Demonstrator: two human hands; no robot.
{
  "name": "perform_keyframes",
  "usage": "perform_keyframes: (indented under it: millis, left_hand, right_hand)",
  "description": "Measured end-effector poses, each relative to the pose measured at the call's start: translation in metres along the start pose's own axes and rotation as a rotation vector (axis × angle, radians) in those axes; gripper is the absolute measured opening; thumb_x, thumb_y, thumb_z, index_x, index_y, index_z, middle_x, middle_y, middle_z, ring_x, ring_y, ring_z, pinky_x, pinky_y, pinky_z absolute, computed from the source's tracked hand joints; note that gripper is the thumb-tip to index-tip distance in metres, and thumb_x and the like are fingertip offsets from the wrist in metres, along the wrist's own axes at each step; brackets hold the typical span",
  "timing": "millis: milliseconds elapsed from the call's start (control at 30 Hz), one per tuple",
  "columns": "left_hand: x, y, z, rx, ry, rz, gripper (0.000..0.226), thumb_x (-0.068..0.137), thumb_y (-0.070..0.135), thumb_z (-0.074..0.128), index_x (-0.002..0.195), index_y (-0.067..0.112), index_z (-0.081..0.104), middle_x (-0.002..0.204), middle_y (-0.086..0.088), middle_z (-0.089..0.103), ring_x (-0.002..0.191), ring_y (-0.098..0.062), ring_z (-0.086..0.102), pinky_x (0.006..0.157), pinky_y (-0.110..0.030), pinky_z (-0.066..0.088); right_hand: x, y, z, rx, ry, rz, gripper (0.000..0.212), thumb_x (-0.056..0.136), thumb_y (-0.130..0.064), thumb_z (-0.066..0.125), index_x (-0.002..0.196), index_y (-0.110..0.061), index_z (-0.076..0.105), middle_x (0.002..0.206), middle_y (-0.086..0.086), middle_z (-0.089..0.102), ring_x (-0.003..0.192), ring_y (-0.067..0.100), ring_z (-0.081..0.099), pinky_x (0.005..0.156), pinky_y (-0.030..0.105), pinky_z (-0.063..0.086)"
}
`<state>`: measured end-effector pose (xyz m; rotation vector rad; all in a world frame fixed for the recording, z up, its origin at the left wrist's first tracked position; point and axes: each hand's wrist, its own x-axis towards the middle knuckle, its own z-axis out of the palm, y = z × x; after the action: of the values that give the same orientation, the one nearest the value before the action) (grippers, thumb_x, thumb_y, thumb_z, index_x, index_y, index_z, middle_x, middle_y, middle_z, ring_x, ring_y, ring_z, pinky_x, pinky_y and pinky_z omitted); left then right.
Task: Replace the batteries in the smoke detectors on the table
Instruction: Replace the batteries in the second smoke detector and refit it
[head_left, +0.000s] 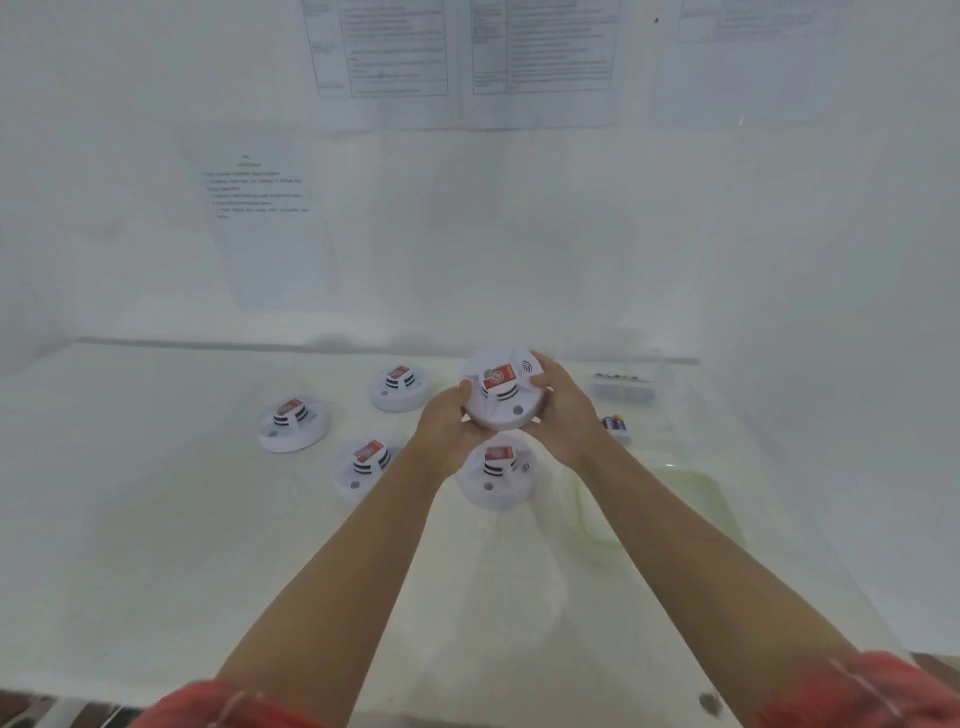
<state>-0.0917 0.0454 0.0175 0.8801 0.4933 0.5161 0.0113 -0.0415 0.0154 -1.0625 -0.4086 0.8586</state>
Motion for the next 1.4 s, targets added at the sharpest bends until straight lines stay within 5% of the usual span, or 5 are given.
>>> perform_keyframes:
  millis: [133,300,700,967,1400]
  left_hand:
    - [0.033,0.011,-0.015,0.125,-0.013,0.022,0.023,0.102,0.018,0.034,0.113,0.007,0.050,0.101,-0.006,0.061,0.085,-0.019,0.059,0.076,-0.033,0.049]
    - [0.072,0.018,-0.032,0.159,-0.039,-0.010,0.036,0.101,0.019,0.038,0.133,0.005,0.046,0.120,-0.011,0.055,0.093,-0.023,0.058,0.075,-0.034,0.048]
    - [0.116,-0.002,-0.033,0.207,-0.140,0.078,0.032,0.096,-0.003,0.040,0.125,-0.001,0.051,0.106,-0.012,0.063,0.091,-0.022,0.062,0.072,-0.025,0.055]
    - [0.122,-0.010,-0.035,0.185,-0.130,0.068,0.034,0.097,-0.002,0.040,0.129,0.001,0.049,0.109,-0.012,0.063,0.088,-0.019,0.063,0.069,-0.024,0.056]
    - [0.121,-0.009,-0.032,0.145,-0.134,0.073,0.032,0.097,-0.002,0.039,0.126,0.003,0.052,0.105,-0.008,0.064,0.089,-0.019,0.063,0.068,-0.023,0.056]
  right_hand:
    - [0.028,0.006,-0.001,-0.227,-0.014,0.058,0.059,0.083,0.002,0.048,0.131,-0.031,0.045,0.114,0.005,0.062,0.094,0.025,0.061,0.075,0.033,0.055]
    - [0.057,0.018,0.000,-0.259,-0.019,0.036,0.072,0.080,0.014,0.051,0.134,-0.032,0.038,0.105,-0.001,0.062,0.091,0.024,0.062,0.079,0.038,0.054]
    - [0.094,0.044,-0.010,-0.173,0.140,-0.072,0.072,0.060,-0.009,0.068,0.128,-0.008,0.045,0.124,0.026,0.055,0.098,0.038,0.064,0.068,0.040,0.055]
    - [0.095,0.045,-0.018,-0.148,0.168,-0.050,0.056,0.082,0.006,0.061,0.126,-0.020,0.039,0.100,0.003,0.062,0.081,0.022,0.065,0.072,0.043,0.056]
    - [0.093,0.042,-0.016,-0.141,0.162,-0.067,0.068,0.070,-0.001,0.070,0.130,-0.014,0.041,0.114,0.013,0.061,0.083,0.025,0.066,0.063,0.037,0.057]
